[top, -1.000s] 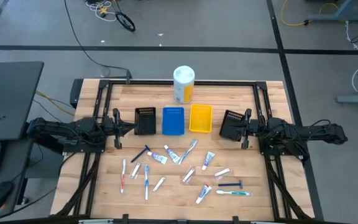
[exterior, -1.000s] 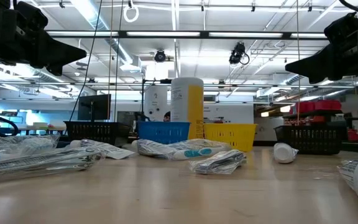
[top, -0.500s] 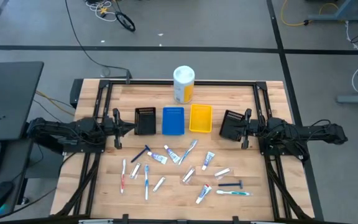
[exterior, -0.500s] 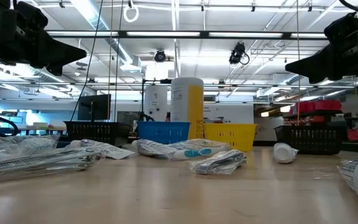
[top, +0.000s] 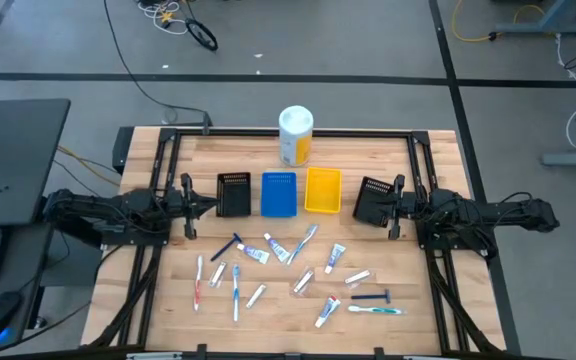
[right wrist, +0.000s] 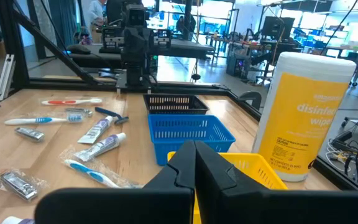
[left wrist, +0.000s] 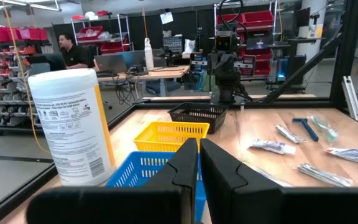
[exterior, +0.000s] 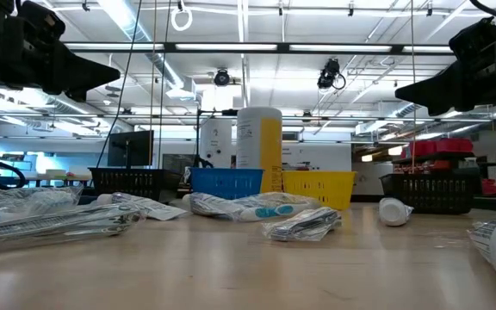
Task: Pick & Place Travel size toiletries
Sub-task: Put the white toothpaste into the left black bin
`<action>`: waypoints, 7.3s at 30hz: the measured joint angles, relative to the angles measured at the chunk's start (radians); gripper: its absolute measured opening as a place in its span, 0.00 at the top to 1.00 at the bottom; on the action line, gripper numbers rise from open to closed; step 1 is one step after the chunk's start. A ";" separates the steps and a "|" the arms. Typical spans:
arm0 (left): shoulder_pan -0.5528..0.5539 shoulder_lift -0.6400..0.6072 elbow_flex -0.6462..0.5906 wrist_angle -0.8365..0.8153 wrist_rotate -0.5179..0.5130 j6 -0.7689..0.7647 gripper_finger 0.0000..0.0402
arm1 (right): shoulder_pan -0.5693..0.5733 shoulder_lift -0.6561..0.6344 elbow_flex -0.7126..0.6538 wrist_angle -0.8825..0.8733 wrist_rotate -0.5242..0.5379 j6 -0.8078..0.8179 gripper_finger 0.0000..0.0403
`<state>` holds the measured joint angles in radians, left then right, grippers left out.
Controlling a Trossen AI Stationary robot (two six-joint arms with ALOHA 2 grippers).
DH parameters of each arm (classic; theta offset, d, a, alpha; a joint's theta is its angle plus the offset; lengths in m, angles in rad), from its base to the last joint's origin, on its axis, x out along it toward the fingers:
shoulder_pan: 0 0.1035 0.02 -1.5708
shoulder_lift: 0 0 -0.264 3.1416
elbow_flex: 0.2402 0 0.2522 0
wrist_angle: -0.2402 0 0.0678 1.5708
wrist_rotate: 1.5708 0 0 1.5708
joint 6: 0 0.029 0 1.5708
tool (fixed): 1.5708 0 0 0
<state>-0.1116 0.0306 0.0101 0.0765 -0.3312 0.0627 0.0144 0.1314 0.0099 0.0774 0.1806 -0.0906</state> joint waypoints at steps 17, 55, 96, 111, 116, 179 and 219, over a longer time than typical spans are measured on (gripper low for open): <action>0.000 0.000 0.000 0.017 -0.002 0.010 0.93 | 0.000 0.000 0.000 0.000 0.000 0.000 0.99; 0.000 0.000 0.000 0.074 0.000 -0.190 0.93 | 0.000 0.000 0.000 -0.007 0.000 0.000 0.99; 0.000 0.194 0.000 0.278 0.020 -0.156 0.79 | -0.002 0.117 0.001 0.319 0.123 0.043 0.87; 0.000 0.576 0.097 0.416 0.152 -0.156 0.58 | 0.001 0.643 0.050 0.791 -0.069 0.234 0.69; -0.001 0.755 0.193 0.410 0.247 -0.156 0.59 | 0.001 0.817 0.152 0.764 -0.080 0.230 0.69; -0.134 1.480 0.573 0.038 0.017 -0.288 0.73 | 0.000 1.072 0.191 0.757 -0.078 0.243 0.69; 0.308 1.291 0.560 -0.345 -0.106 -0.459 0.58 | 0.000 1.071 0.191 0.756 -0.077 0.243 0.69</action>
<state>0.1963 1.3220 0.5705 -0.2687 -0.4370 -0.3964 0.0147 1.2026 0.2008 0.8337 0.1032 0.1524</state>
